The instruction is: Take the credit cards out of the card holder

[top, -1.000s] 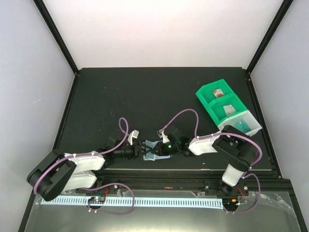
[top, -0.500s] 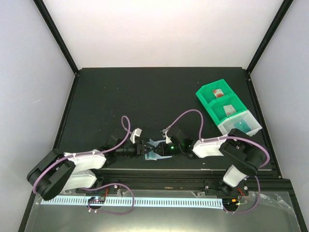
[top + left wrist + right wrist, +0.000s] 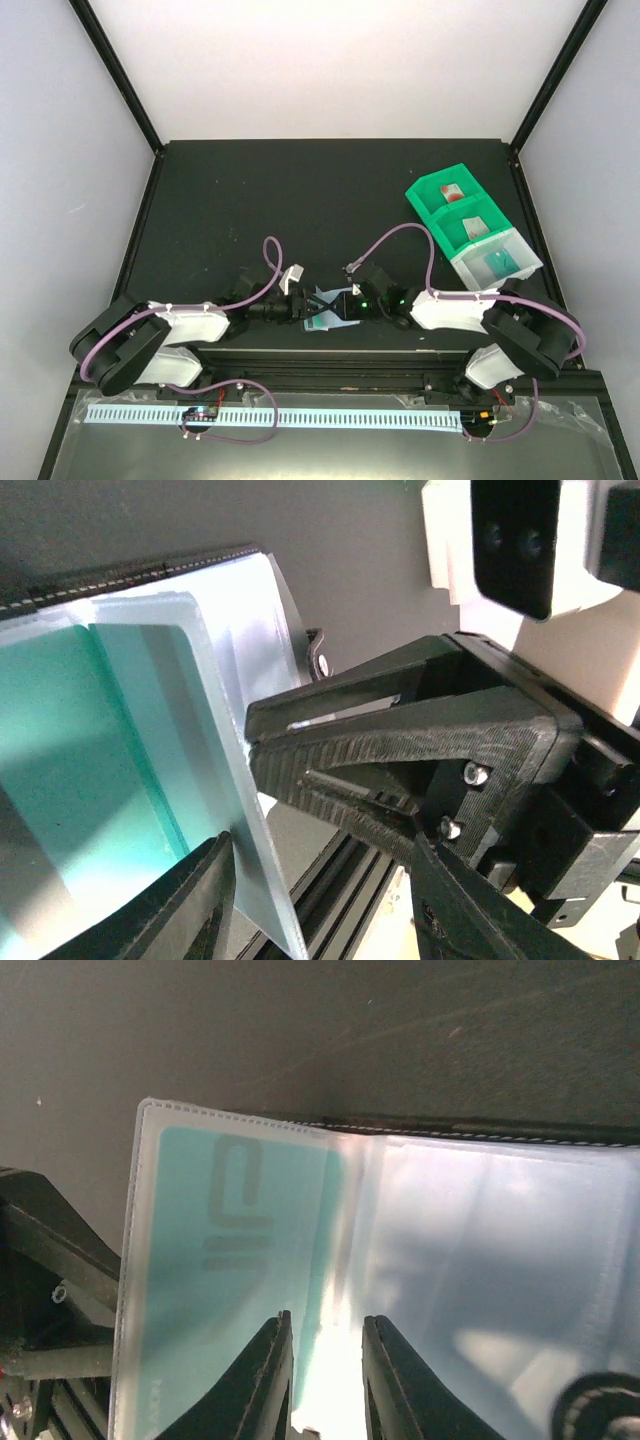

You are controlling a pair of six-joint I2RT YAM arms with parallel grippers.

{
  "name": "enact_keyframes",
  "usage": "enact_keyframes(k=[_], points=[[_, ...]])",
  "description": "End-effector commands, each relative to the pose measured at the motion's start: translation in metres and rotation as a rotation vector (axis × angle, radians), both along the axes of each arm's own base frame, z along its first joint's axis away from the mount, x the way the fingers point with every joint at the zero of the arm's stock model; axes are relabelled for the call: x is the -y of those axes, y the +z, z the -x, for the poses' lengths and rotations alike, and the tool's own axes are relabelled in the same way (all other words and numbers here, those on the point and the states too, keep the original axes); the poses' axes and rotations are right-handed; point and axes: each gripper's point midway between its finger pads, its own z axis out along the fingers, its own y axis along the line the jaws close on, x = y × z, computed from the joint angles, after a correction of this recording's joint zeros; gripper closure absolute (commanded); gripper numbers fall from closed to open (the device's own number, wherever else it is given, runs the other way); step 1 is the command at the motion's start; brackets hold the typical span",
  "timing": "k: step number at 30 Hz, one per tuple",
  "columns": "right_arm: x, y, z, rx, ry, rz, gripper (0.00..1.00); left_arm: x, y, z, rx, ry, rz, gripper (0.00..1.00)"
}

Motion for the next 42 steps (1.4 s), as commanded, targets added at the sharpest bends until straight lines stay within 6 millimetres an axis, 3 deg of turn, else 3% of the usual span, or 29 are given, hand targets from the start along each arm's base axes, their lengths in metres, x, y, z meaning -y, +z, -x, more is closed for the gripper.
enact_keyframes(k=[1, 10, 19, 27, 31, 38, 42], points=[[0.022, -0.002, -0.007, 0.058, -0.046, 0.093, 0.77, 0.016, 0.018, -0.004, 0.043, -0.031, 0.052, 0.50], [0.062, -0.006, -0.021, 0.083, -0.132, 0.158, 0.72, 0.042, 0.017, 0.001, 0.042, -0.087, 0.054, 0.53], [0.075, 0.005, -0.027, 0.133, -0.165, 0.197, 0.73, 0.032, 0.014, -0.003, 0.096, -0.057, -0.013, 0.53], [0.075, 0.021, -0.030, 0.165, -0.179, 0.175, 0.70, 0.029, 0.010, -0.007, 0.102, -0.041, -0.038, 0.53], [0.065, 0.024, -0.031, 0.175, -0.142, 0.135, 0.66, 0.020, 0.001, -0.012, 0.090, -0.016, -0.069, 0.53], [0.053, 0.014, -0.043, 0.166, -0.087, 0.181, 0.58, 0.001, -0.004, -0.020, 0.100, 0.030, -0.114, 0.53], [0.051, 0.001, -0.047, 0.146, -0.069, 0.222, 0.56, -0.013, 0.005, -0.022, 0.134, 0.054, -0.143, 0.53]])
